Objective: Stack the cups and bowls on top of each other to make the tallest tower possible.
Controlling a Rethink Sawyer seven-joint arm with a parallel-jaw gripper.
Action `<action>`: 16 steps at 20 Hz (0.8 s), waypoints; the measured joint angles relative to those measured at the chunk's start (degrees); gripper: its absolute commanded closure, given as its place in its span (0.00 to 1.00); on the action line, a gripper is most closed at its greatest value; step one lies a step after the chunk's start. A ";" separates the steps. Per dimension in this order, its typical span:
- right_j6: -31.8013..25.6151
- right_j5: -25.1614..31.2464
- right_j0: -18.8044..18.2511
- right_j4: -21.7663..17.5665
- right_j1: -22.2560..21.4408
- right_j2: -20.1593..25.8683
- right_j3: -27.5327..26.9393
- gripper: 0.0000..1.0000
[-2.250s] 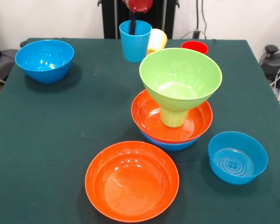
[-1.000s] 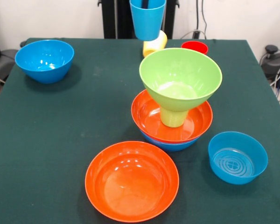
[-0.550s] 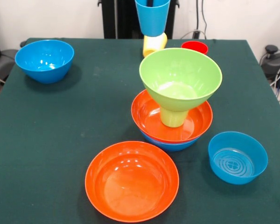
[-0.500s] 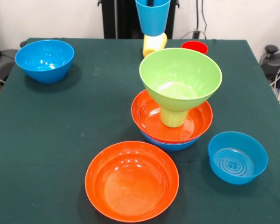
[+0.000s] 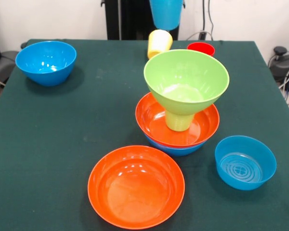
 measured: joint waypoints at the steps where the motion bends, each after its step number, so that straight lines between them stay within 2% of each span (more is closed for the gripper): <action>1: 0.00 0.79 0.67 0.05 -0.05 0.00 -0.72 1.00; 8: 0.00 3.26 4.61 -0.05 1.33 0.02 -6.61 1.00; 16: 0.00 4.50 7.31 -0.10 7.25 -0.26 -16.09 1.00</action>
